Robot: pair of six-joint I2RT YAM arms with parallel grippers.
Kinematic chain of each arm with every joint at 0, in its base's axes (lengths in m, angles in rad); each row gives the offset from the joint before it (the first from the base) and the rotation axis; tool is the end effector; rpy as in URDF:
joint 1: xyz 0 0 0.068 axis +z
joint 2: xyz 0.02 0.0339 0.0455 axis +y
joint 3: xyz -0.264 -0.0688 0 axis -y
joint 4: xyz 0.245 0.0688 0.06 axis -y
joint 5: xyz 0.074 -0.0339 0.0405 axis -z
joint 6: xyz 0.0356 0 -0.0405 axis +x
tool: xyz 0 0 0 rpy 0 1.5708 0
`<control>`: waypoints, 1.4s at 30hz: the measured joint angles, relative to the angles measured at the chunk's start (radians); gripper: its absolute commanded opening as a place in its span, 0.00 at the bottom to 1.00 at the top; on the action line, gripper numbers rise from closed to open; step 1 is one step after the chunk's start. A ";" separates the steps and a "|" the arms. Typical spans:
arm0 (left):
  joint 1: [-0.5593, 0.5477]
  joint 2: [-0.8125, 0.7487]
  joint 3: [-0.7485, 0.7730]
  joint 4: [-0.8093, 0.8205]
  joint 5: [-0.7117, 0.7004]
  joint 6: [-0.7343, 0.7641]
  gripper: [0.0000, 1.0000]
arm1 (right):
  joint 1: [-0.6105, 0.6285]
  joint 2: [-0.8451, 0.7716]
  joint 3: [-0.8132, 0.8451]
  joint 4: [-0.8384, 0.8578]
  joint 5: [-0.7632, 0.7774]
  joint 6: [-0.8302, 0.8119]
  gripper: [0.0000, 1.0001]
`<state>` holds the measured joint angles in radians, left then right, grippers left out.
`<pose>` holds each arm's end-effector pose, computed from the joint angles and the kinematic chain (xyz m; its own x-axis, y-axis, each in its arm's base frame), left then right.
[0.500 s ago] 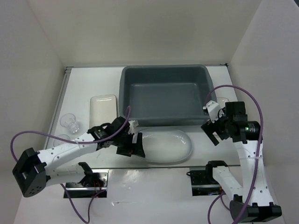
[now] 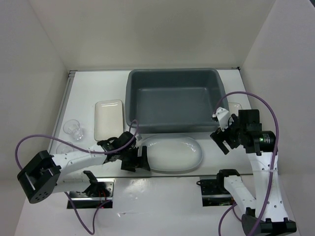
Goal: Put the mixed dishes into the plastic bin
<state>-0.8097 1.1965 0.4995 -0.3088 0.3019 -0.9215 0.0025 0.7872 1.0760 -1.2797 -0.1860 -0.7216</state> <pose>0.1356 -0.1577 0.1568 -0.9903 -0.0629 -0.1237 0.0204 0.8156 -0.5783 0.1111 0.0069 0.3366 -0.5595 -0.6506 -0.5136 -0.6305 0.7362 -0.2458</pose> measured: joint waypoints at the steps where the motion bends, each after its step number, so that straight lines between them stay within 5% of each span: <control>1: 0.005 -0.012 -0.010 0.015 -0.002 -0.006 1.00 | 0.000 0.002 0.002 0.001 -0.001 -0.009 0.37; 3: 0.024 -0.056 -0.040 0.038 -0.018 -0.025 1.00 | 0.000 0.014 0.009 -0.002 -0.002 -0.027 0.04; 8: 0.097 -0.159 -0.086 0.035 -0.065 -0.029 1.00 | 0.007 0.063 0.012 -0.006 0.014 -0.117 0.00; 10: 0.117 -0.180 -0.093 0.036 -0.077 -0.027 1.00 | 0.020 0.083 0.012 -0.006 0.010 -0.165 0.13; 11: 0.128 -0.186 -0.095 0.036 -0.079 -0.027 1.00 | 0.027 0.092 0.012 -0.006 0.001 -0.188 0.58; 15: 0.159 -0.182 -0.096 0.036 -0.085 -0.024 1.00 | 0.094 0.172 0.012 -0.009 -0.063 -0.196 0.97; 21: 0.187 -0.156 -0.093 0.047 -0.090 -0.024 1.00 | 0.142 0.450 0.013 0.021 -0.143 -0.080 0.95; 32: 0.245 -0.147 0.056 -0.028 -0.182 -0.006 1.00 | 0.142 0.439 0.010 0.171 -0.056 0.043 0.92; 42: 0.385 0.270 0.341 -0.014 -0.156 0.133 1.00 | 0.142 0.610 0.014 0.314 -0.026 0.078 0.85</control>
<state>-0.4248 1.4666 0.8402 -0.3229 0.1463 -0.7887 0.1444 1.3975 1.0904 -0.9657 -0.2123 -0.6434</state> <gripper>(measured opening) 0.996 0.857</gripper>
